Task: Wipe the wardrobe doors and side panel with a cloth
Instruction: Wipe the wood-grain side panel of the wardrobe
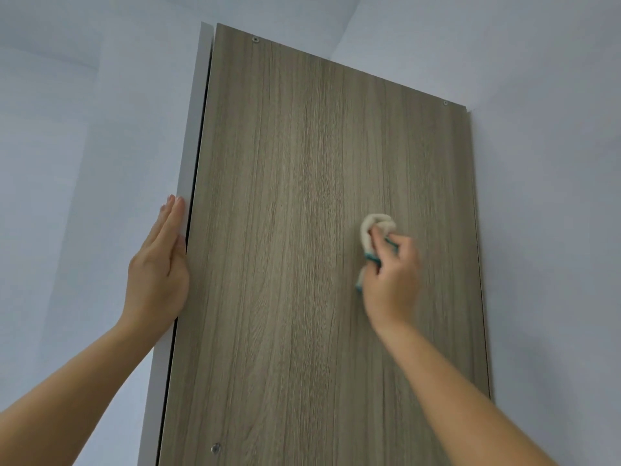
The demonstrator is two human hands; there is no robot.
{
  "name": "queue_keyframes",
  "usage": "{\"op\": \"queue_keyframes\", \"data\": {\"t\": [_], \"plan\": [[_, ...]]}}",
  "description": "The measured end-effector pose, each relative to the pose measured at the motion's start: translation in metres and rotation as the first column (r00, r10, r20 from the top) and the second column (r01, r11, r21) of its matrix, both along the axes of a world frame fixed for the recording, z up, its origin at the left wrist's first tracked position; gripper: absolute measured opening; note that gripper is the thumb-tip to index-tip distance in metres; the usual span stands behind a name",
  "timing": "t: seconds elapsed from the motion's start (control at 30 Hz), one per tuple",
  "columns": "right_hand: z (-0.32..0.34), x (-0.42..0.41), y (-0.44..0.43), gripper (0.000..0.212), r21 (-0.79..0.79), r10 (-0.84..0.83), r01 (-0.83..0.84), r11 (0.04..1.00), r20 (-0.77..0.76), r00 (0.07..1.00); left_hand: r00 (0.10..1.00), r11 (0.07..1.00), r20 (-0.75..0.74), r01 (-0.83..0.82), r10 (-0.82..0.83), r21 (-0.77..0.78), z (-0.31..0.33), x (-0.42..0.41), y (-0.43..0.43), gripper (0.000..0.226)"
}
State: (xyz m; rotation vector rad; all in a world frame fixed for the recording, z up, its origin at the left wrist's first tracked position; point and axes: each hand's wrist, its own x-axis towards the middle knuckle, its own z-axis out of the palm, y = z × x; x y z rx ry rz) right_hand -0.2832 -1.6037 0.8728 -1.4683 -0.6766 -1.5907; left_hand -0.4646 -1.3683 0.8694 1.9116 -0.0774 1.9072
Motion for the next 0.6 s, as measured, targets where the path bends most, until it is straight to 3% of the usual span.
{"op": "queue_keyframes", "data": {"t": [0.2, 0.6], "plan": [[-0.013, -0.059, 0.074, 0.044, -0.152, 0.057, -0.033, 0.988, 0.159, 0.986, 0.999, 0.998, -0.036, -0.012, 0.014, 0.058, 0.002, -0.009, 0.013, 0.051], [-0.040, -0.105, 0.129, 0.031, -0.457, 0.119, 0.151, 0.876, 0.509, 0.852, 0.994, 0.995, -0.110, 0.022, -0.012, 0.095, 0.009, -0.023, 0.024, 0.054]]}}
